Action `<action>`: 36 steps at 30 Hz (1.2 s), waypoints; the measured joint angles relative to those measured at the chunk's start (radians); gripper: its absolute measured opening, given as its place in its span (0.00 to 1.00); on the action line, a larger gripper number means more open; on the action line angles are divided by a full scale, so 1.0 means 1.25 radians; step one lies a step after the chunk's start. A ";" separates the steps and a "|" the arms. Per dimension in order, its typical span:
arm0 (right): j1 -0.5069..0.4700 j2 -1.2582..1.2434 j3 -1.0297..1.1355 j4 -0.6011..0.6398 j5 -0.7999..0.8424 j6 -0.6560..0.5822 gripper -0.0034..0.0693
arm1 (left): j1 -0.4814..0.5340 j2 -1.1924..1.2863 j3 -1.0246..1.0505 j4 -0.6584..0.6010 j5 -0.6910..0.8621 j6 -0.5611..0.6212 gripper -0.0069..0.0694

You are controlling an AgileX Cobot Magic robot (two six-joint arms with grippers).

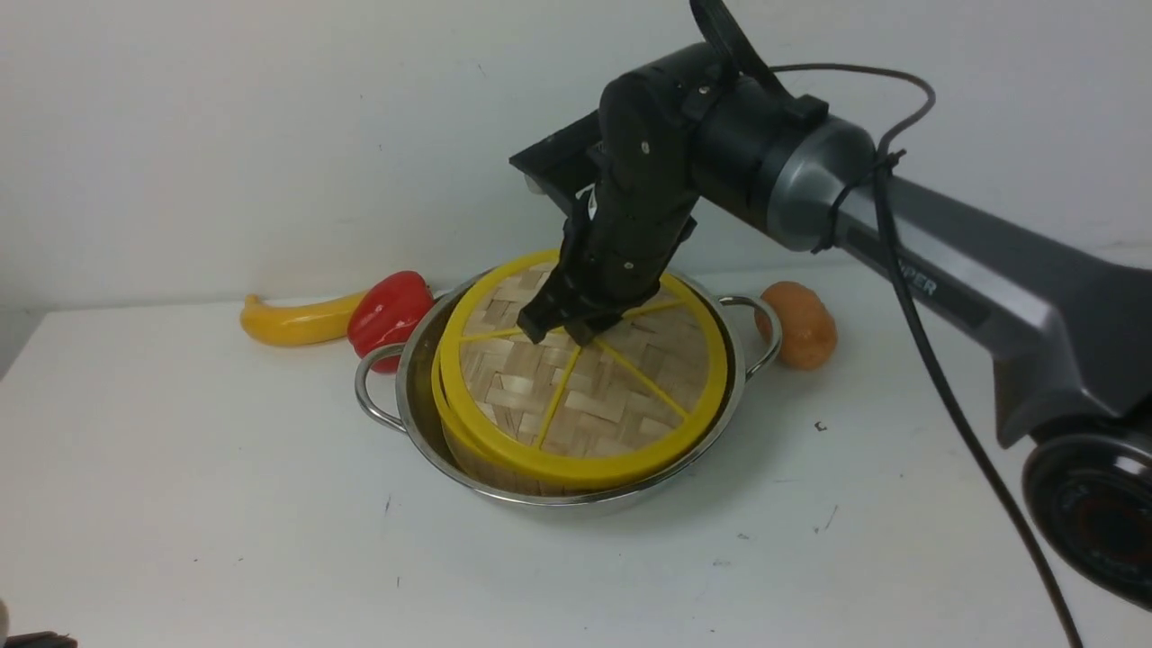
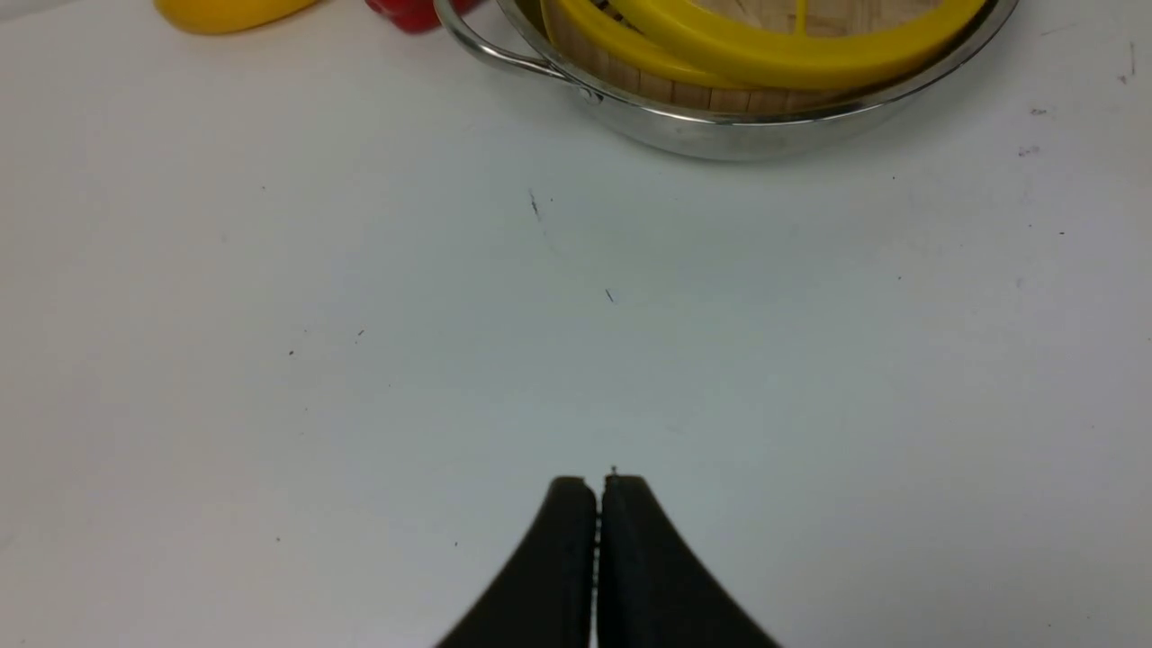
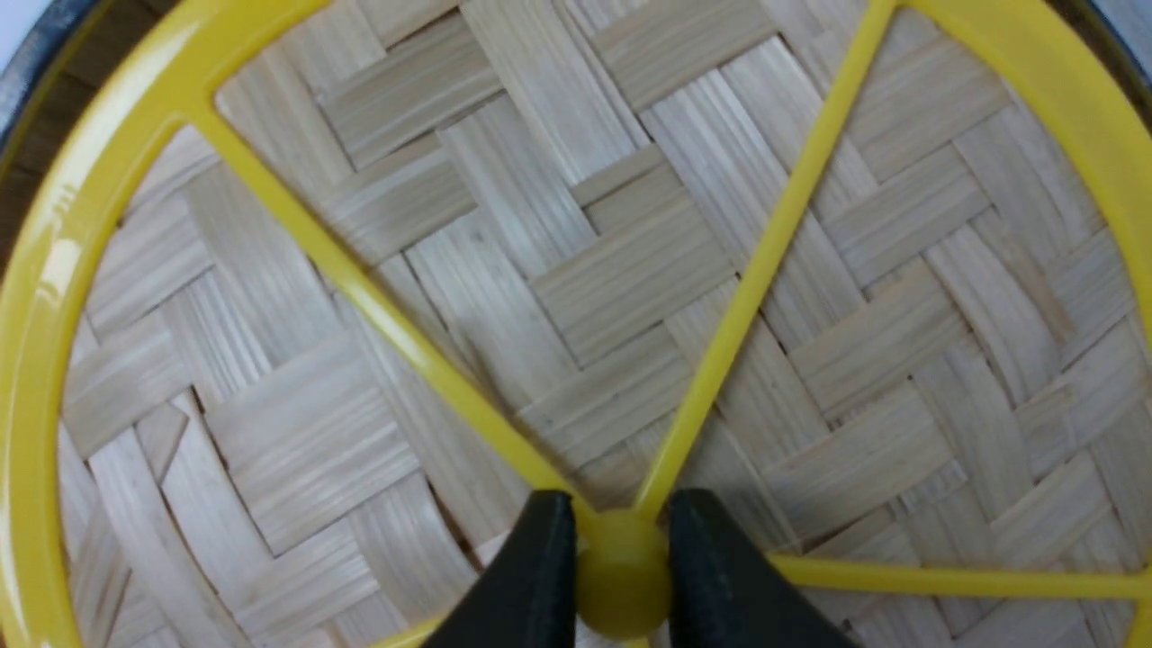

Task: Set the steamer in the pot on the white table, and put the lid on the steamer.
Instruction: 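Place the bamboo steamer lid onto the steamer basket in the pot with the right gripper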

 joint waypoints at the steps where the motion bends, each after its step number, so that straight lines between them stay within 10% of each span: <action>1: 0.000 0.000 0.000 0.000 -0.005 -0.001 0.24 | 0.000 0.000 0.000 0.000 0.000 0.000 0.09; 36: 0.001 0.005 0.000 0.001 -0.127 -0.056 0.24 | 0.000 0.000 0.000 0.000 0.000 0.000 0.09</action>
